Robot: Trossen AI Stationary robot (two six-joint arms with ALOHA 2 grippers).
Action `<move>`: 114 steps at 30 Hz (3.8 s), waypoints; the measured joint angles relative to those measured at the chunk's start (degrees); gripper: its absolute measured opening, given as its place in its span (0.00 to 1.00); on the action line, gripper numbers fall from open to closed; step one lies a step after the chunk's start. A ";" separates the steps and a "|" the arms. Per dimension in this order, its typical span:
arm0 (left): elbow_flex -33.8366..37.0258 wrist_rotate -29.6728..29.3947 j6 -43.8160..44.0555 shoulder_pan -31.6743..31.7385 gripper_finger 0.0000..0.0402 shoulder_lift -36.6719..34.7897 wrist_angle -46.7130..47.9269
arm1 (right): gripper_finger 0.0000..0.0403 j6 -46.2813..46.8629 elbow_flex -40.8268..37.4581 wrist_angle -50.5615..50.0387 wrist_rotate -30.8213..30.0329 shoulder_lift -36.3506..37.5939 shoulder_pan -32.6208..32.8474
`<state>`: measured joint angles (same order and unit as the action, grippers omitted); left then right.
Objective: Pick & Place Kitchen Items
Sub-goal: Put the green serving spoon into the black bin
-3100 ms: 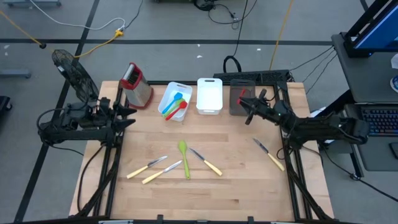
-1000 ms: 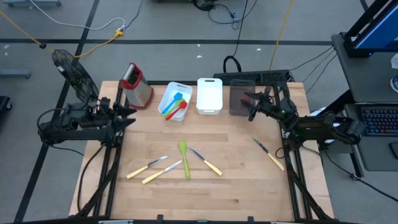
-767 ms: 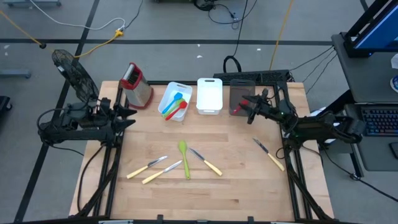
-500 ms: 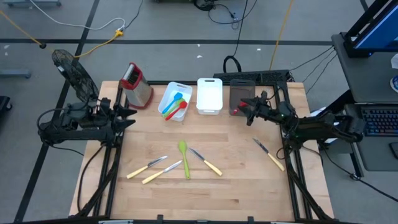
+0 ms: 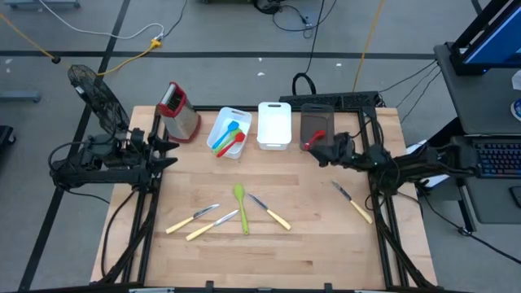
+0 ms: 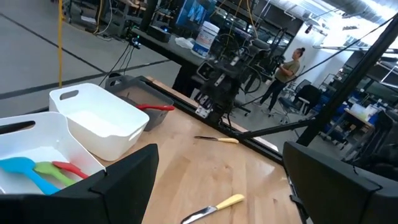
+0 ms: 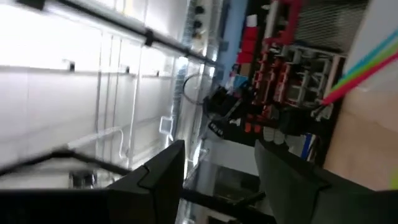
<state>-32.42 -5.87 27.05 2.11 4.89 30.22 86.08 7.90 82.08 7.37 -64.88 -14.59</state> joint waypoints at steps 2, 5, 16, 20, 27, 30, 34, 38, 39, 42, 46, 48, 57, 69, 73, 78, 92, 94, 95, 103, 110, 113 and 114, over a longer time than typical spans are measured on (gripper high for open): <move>0.00 0.00 0.00 0.00 0.87 0.00 0.00 | 0.46 -4.12 1.17 -0.08 -1.57 -0.02 3.03; 0.00 0.01 -0.67 0.00 0.87 0.00 0.00 | 0.46 -10.71 4.70 -1.51 -3.03 0.00 7.03; 0.00 3.62 -1.42 0.00 0.87 0.00 0.79 | 0.46 -28.45 21.21 -20.08 -2.90 0.00 16.16; 0.00 5.61 -1.31 0.00 0.87 0.00 2.38 | 0.46 -31.39 24.13 -22.88 -4.08 -0.32 18.31; 0.00 7.45 -1.04 0.00 0.87 0.00 4.99 | 0.46 -37.18 29.32 -26.76 -7.57 -3.96 22.56; 0.00 7.51 -0.79 -0.01 0.87 0.00 4.94 | 0.46 -39.18 33.55 -30.87 -7.66 -6.83 24.28; 0.00 7.83 -1.48 0.00 0.87 0.00 5.06 | 0.46 -40.60 40.41 -39.77 -7.57 -11.50 25.92; 0.00 7.94 -2.97 -0.01 0.88 -0.02 7.46 | 0.46 -40.94 47.62 -50.88 -7.31 -16.18 26.75; 0.00 7.93 -3.02 0.00 0.88 -0.02 8.27 | 0.46 -40.94 49.37 -53.66 -7.26 -17.43 26.94; 0.00 7.96 -3.02 0.00 0.88 -0.02 10.51 | 0.46 -40.90 54.13 -60.27 -7.10 -21.32 27.11; 0.00 7.98 -3.52 -0.01 0.88 -0.02 11.79 | 0.46 -37.02 58.35 -64.80 -6.92 -25.72 27.11; 0.00 8.05 -3.94 0.00 0.88 -0.02 11.77 | 0.46 -35.73 59.67 -64.58 -6.02 -27.81 27.09; 0.00 8.18 -4.52 0.00 0.87 -0.04 11.77 | 0.46 -31.82 59.53 -65.05 -4.02 -31.97 27.09; 0.00 8.33 -2.37 -0.01 0.88 -0.02 11.77 | 0.46 -24.98 54.69 -56.86 -4.63 -31.91 26.62; 0.00 8.38 -1.47 -0.02 0.88 -0.02 11.80 | 0.46 -26.29 54.58 -54.66 -5.39 -31.88 26.21; 0.00 9.71 -0.51 0.00 0.87 -0.02 12.58 | 0.46 -31.83 56.19 -54.82 -8.30 -31.89 28.55; 0.00 15.84 -6.80 -0.02 0.87 -0.02 12.53 | 0.46 -31.81 78.71 -97.83 -31.45 -36.36 35.38; 0.00 18.25 -7.89 -0.02 0.88 -0.02 12.57 | 0.46 -29.19 80.37 -96.49 -31.07 -39.35 35.25; 0.00 19.41 -8.22 -0.02 0.87 -0.04 12.61 | 0.46 -27.98 81.01 -96.76 -30.30 -40.66 35.19; 0.00 21.07 -10.05 -0.02 0.88 -0.02 13.39 | 0.46 -20.47 89.87 -106.11 -28.22 -52.07 33.21; 0.00 21.46 -10.32 -0.02 0.88 -0.03 13.35 | 0.46 -13.08 94.49 -117.82 -25.72 -57.91 32.30; 0.00 21.45 -10.40 -0.02 0.87 -0.02 13.31 | 0.46 -10.13 94.69 -115.91 -22.31 -59.96 32.22; 0.00 21.46 -10.43 -0.02 0.88 -0.04 13.29 | 0.46 -9.41 94.70 -115.14 -21.58 -60.61 32.25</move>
<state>-32.42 15.59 16.62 2.09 4.85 43.51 76.68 102.60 -33.07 -14.22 -125.50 17.65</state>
